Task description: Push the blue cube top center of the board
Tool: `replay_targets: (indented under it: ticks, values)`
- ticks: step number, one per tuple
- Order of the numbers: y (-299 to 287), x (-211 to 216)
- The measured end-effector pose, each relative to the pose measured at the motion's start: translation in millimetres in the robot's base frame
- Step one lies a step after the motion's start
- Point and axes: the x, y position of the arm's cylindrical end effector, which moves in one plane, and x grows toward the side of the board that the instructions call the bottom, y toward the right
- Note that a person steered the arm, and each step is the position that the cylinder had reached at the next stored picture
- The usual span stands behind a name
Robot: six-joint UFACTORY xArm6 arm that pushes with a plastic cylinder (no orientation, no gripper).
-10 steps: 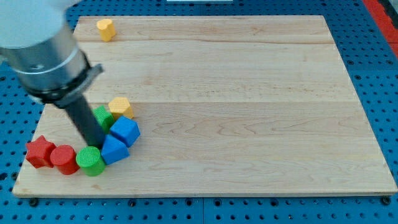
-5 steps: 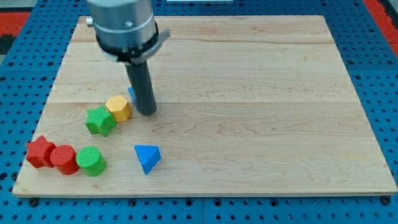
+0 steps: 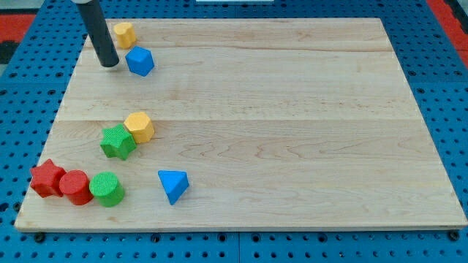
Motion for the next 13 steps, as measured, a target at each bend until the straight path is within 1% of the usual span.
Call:
replay_targets:
  ticks: [1, 2, 3, 4, 5, 6, 7, 10, 11, 13]
  values:
    - [117, 3]
    - [145, 47]
    - [179, 41]
    - [207, 4]
    - [204, 24]
    - [148, 25]
    - [140, -7]
    - [225, -58]
    - [228, -67]
    - [230, -67]
